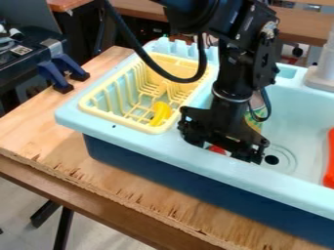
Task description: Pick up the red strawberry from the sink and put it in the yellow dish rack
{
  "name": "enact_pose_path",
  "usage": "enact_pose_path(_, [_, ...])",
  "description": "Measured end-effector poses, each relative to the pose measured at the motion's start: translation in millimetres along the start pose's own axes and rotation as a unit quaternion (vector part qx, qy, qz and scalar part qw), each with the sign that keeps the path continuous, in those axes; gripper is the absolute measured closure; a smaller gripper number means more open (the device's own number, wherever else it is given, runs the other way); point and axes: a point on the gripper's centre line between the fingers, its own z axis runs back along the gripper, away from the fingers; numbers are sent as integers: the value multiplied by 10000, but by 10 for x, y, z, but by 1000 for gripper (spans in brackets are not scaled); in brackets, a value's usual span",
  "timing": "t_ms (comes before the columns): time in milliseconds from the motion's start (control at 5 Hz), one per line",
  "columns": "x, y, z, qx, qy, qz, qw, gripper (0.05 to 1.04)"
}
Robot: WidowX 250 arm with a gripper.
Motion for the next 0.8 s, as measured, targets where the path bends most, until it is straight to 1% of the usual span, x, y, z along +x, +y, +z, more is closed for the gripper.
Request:
enact_pose_path(200, [2, 33, 77, -43, -196, 56, 9998, 292])
enact_pose_path(400, [31, 104, 301, -28, -423, 285, 9987, 314])
enact_pose_path(600, [42, 274, 616, -27, -562, 535, 9970, 314])
enact_pose_path(800, [36, 443, 903, -135, -704, 710, 9949, 314])
